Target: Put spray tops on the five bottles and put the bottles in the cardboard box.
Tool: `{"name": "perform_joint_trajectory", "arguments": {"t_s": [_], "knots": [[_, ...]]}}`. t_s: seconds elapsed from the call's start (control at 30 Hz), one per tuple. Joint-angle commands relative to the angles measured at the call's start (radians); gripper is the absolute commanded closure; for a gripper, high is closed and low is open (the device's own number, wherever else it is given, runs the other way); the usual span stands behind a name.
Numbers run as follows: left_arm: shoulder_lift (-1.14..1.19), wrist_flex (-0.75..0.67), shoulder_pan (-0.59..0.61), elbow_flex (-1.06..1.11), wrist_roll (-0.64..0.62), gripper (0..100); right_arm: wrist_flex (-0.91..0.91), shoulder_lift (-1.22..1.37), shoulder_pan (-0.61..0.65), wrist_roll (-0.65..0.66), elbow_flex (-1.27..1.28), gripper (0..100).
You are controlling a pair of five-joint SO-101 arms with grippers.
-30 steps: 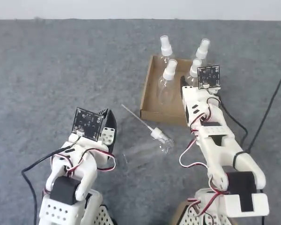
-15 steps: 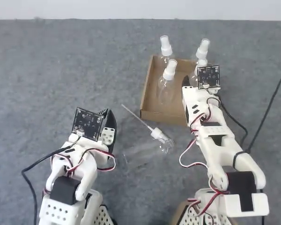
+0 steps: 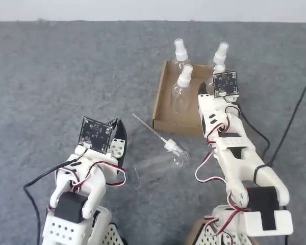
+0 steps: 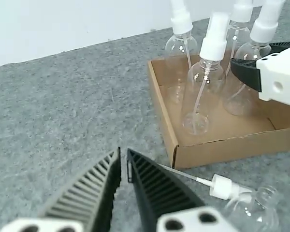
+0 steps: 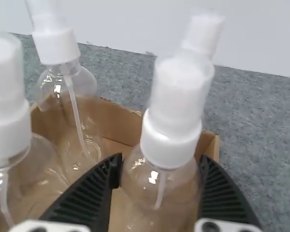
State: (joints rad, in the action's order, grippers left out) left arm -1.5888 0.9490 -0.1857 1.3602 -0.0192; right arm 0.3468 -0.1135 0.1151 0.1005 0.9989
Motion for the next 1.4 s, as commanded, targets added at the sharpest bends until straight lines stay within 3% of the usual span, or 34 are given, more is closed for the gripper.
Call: {"name": "perform_joint_trajectory", "arguments": {"t_s": [0.0, 0.43, 0.63, 1.0, 1.37], "knots": [[-0.015, -0.021, 0.006, -0.010, 0.005, 99, 0.018, -0.021, -0.002, 0.020, -0.020, 81.6], [-0.015, -0.021, 0.006, -0.010, 0.005, 99, 0.016, -0.021, -0.001, 0.021, -0.020, 81.3], [-0.015, -0.023, 0.008, -0.010, 0.005, 99, 0.016, -0.021, -0.001, 0.021, -0.020, 70.7], [-0.015, -0.028, 0.008, 0.001, 0.006, 99, 0.013, -0.024, -0.002, 0.023, -0.063, 70.5], [-0.015, -0.028, 0.008, 0.001, 0.006, 99, -0.513, -0.320, -0.002, 0.017, -0.302, 70.5]]}}
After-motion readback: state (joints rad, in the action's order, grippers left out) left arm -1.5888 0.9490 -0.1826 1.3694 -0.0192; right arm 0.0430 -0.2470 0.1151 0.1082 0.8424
